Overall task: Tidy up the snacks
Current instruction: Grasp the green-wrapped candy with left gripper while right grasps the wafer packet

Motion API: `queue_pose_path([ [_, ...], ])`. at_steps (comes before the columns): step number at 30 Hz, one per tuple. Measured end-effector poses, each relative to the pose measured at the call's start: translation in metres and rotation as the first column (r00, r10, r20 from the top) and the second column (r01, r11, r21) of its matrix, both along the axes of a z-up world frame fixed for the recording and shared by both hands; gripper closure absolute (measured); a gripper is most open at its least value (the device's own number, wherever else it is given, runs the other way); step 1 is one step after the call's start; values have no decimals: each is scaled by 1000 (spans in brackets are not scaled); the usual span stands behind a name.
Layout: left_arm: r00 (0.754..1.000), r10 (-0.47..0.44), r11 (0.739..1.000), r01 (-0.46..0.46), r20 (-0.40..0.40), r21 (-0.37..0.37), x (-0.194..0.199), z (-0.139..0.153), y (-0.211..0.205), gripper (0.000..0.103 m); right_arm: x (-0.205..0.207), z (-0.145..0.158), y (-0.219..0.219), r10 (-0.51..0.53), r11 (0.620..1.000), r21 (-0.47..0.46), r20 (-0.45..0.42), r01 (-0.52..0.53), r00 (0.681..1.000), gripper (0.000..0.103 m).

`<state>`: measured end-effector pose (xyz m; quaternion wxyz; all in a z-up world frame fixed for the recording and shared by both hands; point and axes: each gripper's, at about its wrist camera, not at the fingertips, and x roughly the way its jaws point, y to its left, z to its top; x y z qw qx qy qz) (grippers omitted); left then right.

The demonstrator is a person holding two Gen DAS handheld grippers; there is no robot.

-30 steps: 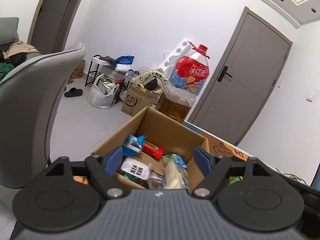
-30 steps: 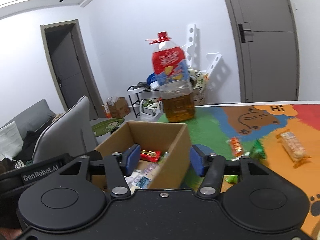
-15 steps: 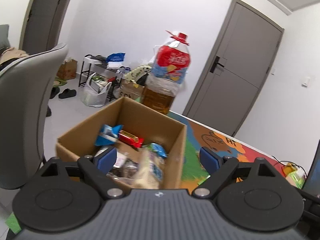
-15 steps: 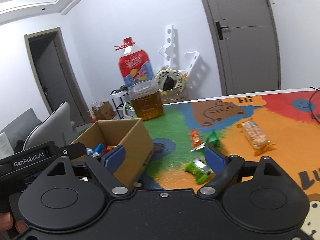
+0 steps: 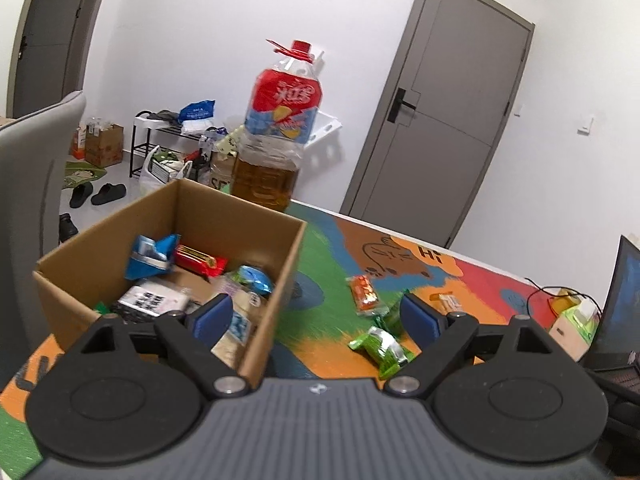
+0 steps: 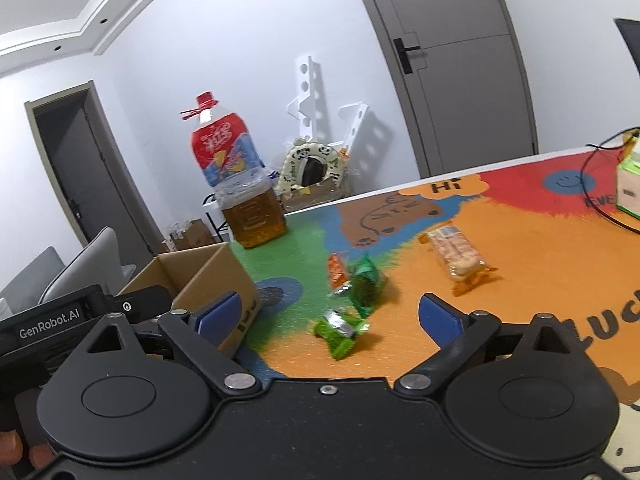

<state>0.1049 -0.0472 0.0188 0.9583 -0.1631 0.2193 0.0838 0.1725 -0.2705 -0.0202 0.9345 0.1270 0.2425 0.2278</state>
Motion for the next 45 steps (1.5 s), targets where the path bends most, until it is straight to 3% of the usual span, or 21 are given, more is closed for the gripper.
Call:
queue_pose_path([
  [13, 999, -49, 998, 49, 3, 40, 22, -6, -36, 13, 16, -22, -36, -63, 998, 15, -40, 64, 997, 7],
  [21, 997, -68, 995, 69, -27, 73, 46, -23, -55, 13, 32, -34, -52, -75, 997, 2, -55, 75, 996, 7],
  [31, 991, -78, 995, 84, -112, 53, 89, -54, -66, 16, 79, -42, -48, -74, 996, -53, -91, 69, 993, 12],
  [40, 976, -15, 999, 23, -217, 35, 131, -86, -64, 29, 126, -36, -23, -33, 989, -144, -93, 20, 995, 13],
  [43, 978, 5, 997, 12, -210, 79, 135, -88, -67, 34, 140, -38, -16, -32, 984, -175, -100, 14, 994, 13],
  [45, 978, 19, 996, 1, -207, 91, 136, -89, -68, 45, 147, -41, -11, -28, 981, -192, -99, 9, 995, 13],
])
